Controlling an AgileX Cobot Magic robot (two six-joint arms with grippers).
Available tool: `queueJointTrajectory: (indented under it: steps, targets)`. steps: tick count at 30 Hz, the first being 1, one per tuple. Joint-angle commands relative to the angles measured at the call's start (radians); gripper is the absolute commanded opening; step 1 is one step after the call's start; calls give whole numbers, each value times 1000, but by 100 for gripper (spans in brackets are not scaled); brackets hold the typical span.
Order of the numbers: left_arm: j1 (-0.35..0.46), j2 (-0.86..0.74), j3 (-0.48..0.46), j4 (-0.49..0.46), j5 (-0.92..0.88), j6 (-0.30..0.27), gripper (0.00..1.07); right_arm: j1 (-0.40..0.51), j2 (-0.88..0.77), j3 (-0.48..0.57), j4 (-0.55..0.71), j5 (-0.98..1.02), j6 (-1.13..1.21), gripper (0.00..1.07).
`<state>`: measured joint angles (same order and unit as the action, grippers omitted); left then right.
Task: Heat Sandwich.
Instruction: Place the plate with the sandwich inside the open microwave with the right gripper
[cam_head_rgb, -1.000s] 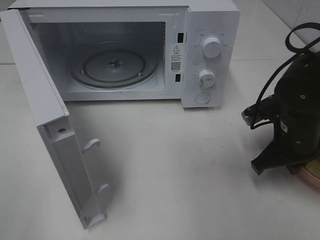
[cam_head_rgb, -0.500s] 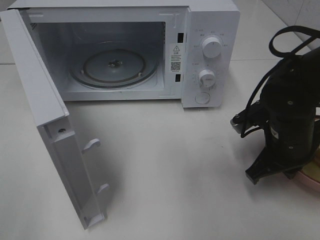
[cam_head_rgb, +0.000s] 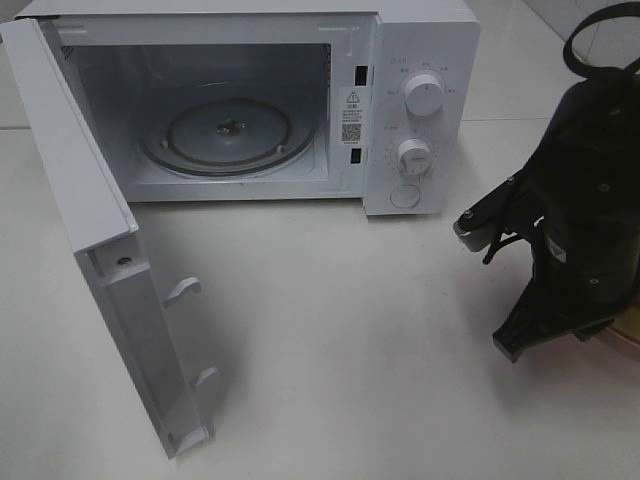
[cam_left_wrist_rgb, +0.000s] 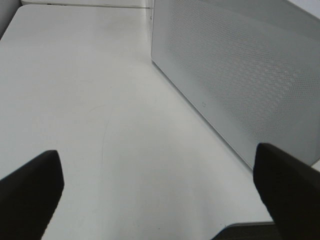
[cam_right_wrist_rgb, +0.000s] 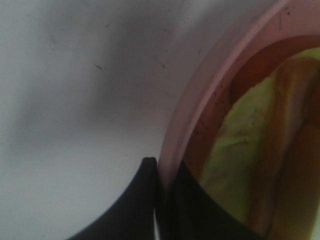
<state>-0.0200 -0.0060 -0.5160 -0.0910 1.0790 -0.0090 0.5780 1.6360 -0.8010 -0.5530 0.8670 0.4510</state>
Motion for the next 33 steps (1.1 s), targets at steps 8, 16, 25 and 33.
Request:
queueJointTrajectory:
  steps: [8,16,25,33]
  targets:
    - [5,-18,1,-4,-11,-2,98,84,-90,-5,-11,77,-37,0]
    - [5,-18,1,-4,-11,-2,98,153,-142,-5,-7,100,-60,0]
    - [5,-18,1,-4,-11,-2,98,253,-211,-5,19,107,-127,0]
    - [5,-18,1,-4,-11,-2,98,334,-243,-5,16,133,-191,0]
